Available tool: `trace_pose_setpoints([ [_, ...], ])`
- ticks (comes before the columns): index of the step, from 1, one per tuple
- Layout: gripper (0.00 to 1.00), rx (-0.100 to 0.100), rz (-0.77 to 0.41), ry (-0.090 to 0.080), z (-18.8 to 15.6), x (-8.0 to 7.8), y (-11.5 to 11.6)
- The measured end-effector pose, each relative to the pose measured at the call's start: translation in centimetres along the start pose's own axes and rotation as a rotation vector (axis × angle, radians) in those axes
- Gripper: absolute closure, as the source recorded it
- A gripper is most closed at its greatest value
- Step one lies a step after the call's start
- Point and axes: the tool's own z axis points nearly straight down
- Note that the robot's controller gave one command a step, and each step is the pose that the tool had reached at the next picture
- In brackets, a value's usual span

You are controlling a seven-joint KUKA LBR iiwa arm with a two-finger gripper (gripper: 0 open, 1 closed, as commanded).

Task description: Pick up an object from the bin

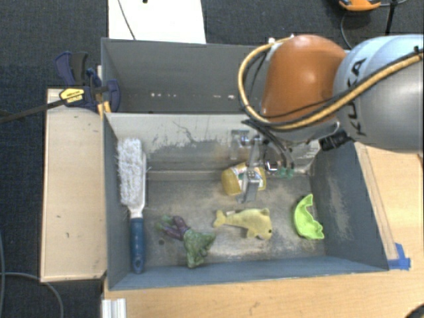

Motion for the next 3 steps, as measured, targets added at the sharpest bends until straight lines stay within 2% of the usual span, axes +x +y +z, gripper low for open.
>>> trace_pose_setpoints([
  [1, 0.00, -0.001, 0.002, -0.008, -0.5, -0.1, 0.0],
  [2, 0.00, -0.002, 0.011, -0.015, 4.5, -0.7, 0.2],
  [3, 0.00, -0.002, 0.076, -0.012, 11.4, -0.1, 1.4],
])
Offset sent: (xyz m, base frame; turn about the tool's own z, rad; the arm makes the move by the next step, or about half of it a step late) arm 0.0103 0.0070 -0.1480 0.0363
